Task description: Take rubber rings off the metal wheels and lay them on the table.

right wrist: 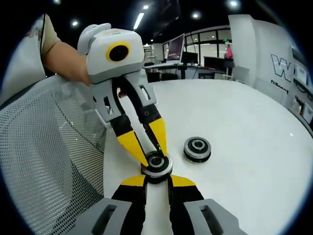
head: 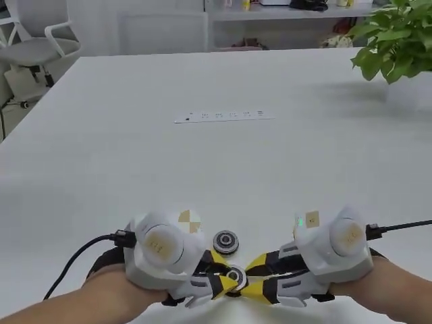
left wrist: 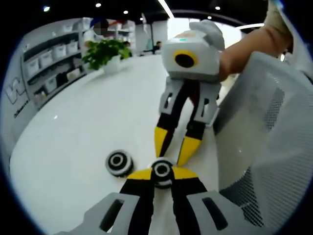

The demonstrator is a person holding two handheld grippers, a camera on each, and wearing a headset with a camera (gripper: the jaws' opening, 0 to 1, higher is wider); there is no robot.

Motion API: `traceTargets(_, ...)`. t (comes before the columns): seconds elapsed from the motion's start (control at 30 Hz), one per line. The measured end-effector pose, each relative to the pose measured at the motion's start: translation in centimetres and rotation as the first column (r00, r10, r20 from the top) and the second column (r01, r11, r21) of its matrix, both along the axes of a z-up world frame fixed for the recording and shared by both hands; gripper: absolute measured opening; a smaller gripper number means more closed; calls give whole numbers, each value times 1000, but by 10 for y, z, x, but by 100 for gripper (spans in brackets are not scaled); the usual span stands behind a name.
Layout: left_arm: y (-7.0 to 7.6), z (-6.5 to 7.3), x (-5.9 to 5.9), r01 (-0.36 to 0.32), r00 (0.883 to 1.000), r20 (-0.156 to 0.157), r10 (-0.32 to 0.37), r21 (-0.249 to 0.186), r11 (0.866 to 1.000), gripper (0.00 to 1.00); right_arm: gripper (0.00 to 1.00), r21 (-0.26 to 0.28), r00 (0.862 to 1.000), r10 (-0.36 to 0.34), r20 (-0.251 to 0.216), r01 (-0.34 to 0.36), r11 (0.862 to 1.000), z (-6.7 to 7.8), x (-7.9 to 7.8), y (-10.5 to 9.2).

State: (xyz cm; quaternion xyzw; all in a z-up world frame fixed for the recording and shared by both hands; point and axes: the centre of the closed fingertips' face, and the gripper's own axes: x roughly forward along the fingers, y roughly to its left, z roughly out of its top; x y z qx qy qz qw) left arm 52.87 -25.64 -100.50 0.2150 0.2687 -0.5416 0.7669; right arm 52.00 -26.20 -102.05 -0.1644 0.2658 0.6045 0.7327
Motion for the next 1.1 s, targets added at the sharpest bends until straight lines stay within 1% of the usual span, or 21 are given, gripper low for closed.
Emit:
traceTargets(0.13, 0, 0, 0, -5, 1000, 6, 5, 3, 1000, 13, 12, -4, 1000, -6, -5, 6, 1000, 0, 0, -1)
traceTargets(0.2, 0, 0, 0, -7, 1000, 8, 7, 4, 1000, 13, 7, -9, 1000, -15, -17, 15, 1000, -1, 0, -3)
traceTargets(0.23, 0, 0, 0, -7, 1000, 8, 7, 4, 1000, 13, 2, -15, 999, -31, -19, 31, 999, -2, 2, -5)
traceTargets(0.27, 0, 0, 0, -8, 1000, 9, 8, 4, 1000, 13, 2, 0, 998, -44, -53, 44, 999, -2, 0, -4)
traceTargets(0.3, 0, 0, 0, -8, 1000, 10, 8, 5, 1000, 13, 2, -3, 998, -42, -42, 42, 999, -2, 2, -4)
traceTargets(0.37, 0, 0, 0, -9, 1000, 12, 9, 6, 1000, 13, 1, -5, 998, -49, -50, 48, 999, -2, 2, -4)
traceTargets(0.43, 0, 0, 0, -8, 1000, 15, 8, 7, 1000, 12, 0, -4, 995, -67, -74, 67, 998, -2, 2, -4)
traceTargets(0.5, 0, 0, 0, -8, 1000, 17, 8, 8, 1000, 12, 0, 9, 988, -103, -116, 105, 994, -2, 3, -5)
traceTargets(0.53, 0, 0, 0, -7, 1000, 19, 7, 10, 1000, 12, 0, 21, 980, -127, -150, 132, 991, -2, 3, -6)
traceTargets(0.6, 0, 0, 0, -8, 1000, 20, 8, 14, 1000, 12, 0, 35, 973, -149, -179, 158, 987, -1, 4, -7)
traceTargets(0.63, -1, 0, 0, -7, 1000, 20, 7, 15, 1000, 12, 0, 43, 962, -170, -214, 183, 982, -1, 4, -8)
traceTargets(0.73, -1, 0, -1, -7, 1000, 20, 7, 16, 1000, 12, 0, 55, 945, -198, -261, 219, 974, 0, 5, -9)
traceTargets(0.77, -1, 0, -1, -7, 1000, 20, 7, 17, 1000, 12, 0, 66, 932, -213, -293, 242, 968, 2, 5, -9)
traceTargets(0.87, -1, 0, -1, -9, 1000, 21, 8, 20, 1000, 12, 0, 72, 918, -233, -322, 269, 960, 4, 6, -10)
traceTargets(0.9, -1, 0, -1, -9, 1000, 21, 9, 21, 1000, 12, 0, 73, 907, -244, -344, 285, 956, 4, 6, -11)
traceTargets(0.93, -1, 0, -1, -10, 1000, 21, 9, 21, 1000, 12, 0, 75, 906, -244, -345, 285, 955, 4, 6, -11)
traceTargets(1.0, -1, 0, -1, -9, 1000, 20, 9, 22, 1000, 12, 0, 79, 896, -252, -365, 300, 951, 5, 6, -11)
traceTargets(1.03, -1, 0, -1, -9, 1000, 21, 9, 22, 1000, 12, 0, 81, 887, -260, -382, 313, 946, 5, 6, -11)
traceTargets(1.07, -2, 0, -1, -9, 1000, 21, 8, 23, 1000, 12, 0, 84, 875, -270, -402, 329, 941, 6, 6, -11)
traceTargets(1.1, -2, 0, -1, -9, 1000, 20, 8, 23, 1000, 12, 0, 88, 869, -274, -412, 337, 937, 7, 6, -12)
